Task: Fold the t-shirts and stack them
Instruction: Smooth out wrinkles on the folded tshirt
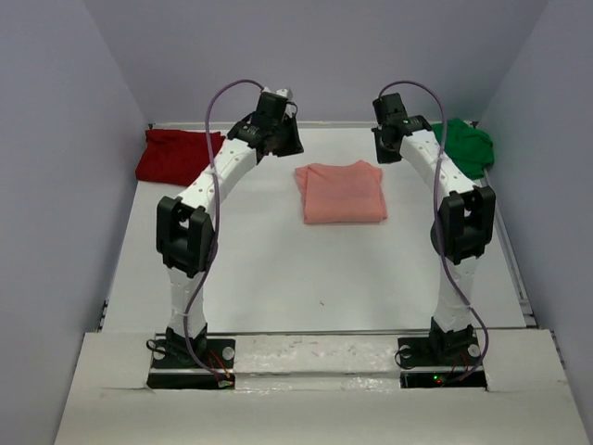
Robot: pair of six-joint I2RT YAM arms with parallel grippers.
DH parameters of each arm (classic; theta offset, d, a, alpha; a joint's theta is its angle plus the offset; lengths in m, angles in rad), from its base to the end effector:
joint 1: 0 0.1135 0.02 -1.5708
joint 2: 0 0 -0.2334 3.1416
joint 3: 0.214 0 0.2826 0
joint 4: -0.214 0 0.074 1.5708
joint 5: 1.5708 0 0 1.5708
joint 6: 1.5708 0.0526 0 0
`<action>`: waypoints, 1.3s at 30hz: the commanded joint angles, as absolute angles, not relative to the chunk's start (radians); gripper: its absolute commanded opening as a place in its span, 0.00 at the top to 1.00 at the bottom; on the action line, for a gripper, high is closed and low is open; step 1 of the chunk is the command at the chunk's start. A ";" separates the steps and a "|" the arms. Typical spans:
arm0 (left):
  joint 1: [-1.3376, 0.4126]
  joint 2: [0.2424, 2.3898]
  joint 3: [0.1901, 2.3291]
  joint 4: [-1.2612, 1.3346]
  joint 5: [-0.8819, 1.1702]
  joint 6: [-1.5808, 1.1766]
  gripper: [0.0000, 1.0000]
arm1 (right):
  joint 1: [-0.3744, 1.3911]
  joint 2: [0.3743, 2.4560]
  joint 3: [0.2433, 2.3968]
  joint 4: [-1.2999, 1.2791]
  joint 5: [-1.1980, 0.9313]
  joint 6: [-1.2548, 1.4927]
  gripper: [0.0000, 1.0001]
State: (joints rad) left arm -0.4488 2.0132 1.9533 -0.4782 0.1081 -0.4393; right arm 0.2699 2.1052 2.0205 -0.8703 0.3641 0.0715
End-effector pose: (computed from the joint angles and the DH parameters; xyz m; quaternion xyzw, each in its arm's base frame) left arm 0.4549 -0.2254 0.3031 0.0308 0.8682 -0.2542 0.4250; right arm 0.4775 0.1127 0.2503 -0.0382 0.9380 -0.1194 0.3230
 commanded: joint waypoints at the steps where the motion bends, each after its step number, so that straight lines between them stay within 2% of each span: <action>1: -0.483 2.017 1.858 -0.413 0.227 -0.448 0.99 | 0.296 2.011 1.856 -0.818 0.240 0.140 1.00; 9: -0.488 2.169 1.899 -0.367 0.413 -0.502 1.00 | 0.296 2.023 1.772 -0.790 0.164 0.153 1.00; 23: -0.506 2.175 1.798 -0.316 0.400 -0.519 1.00 | 0.334 1.987 1.625 -0.692 0.103 0.230 1.00; 26: -0.508 2.164 1.773 -0.304 0.397 -0.512 1.00 | 0.334 1.928 1.539 -0.575 0.011 0.227 1.00; 31: -0.505 2.140 1.750 -0.258 0.459 -0.483 1.00 | 0.334 1.899 1.563 -0.560 -0.110 0.227 1.00; 39: -0.492 2.151 1.703 -0.253 0.488 -0.492 1.00 | 0.334 1.917 1.549 -0.624 0.024 0.255 1.00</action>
